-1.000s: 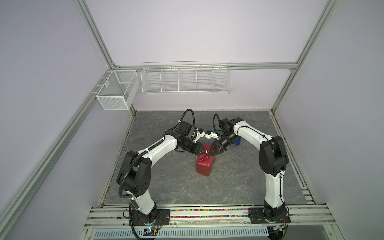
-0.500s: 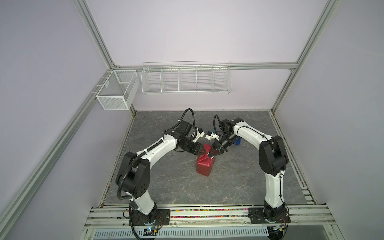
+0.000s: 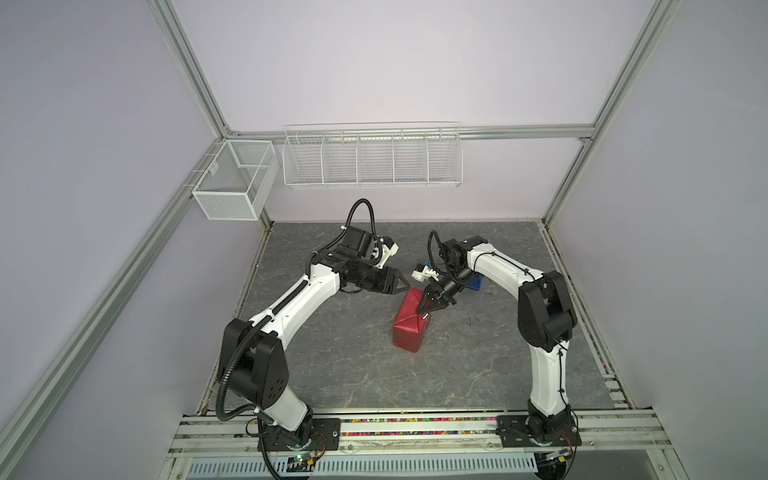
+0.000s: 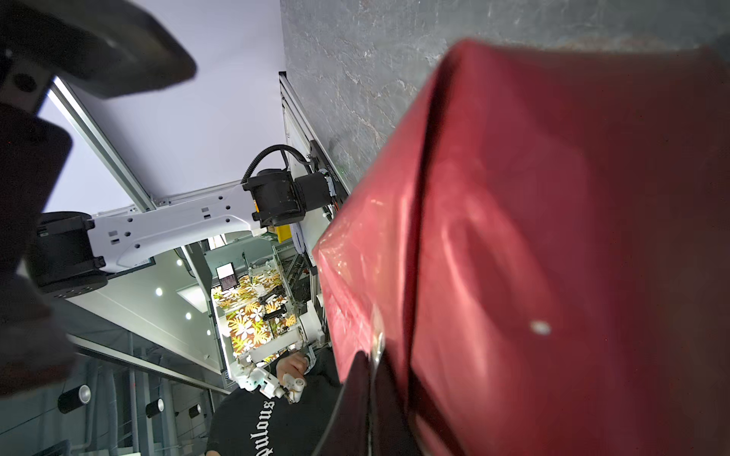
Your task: Wrap the gift box in paper
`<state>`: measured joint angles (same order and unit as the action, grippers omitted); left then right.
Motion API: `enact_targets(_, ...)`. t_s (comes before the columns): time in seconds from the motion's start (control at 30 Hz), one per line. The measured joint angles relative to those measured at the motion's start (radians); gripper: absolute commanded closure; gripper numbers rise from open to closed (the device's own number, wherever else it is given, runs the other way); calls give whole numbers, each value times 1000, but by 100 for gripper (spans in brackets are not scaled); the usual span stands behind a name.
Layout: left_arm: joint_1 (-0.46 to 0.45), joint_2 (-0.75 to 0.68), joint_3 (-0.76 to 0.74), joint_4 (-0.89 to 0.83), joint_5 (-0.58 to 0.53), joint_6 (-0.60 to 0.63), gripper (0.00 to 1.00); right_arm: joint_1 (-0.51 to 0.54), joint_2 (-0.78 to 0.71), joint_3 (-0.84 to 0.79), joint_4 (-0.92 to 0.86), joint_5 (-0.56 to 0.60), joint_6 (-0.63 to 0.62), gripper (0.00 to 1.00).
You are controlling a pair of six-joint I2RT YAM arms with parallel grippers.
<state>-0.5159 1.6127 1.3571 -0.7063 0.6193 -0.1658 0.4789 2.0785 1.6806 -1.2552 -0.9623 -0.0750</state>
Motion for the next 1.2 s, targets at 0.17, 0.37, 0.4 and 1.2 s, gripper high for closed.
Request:
enact_targets(0.17,-35,53,0,0,-9,-27,39,-2,0,-5,5,-6,15,91)
enact_targets(0.37,-48,97,0,-1,-36,-44,43,-2,0,-5,7,-7,19,91)
enact_targets(0.4,-48,100,-1,-1,-41,-48,43,-2,0,-5,6,-7,19,91)
enact_targets(1.2,-47,143,-32,39,-58,-61,47,-3,-1,2,3,-65,52,67)
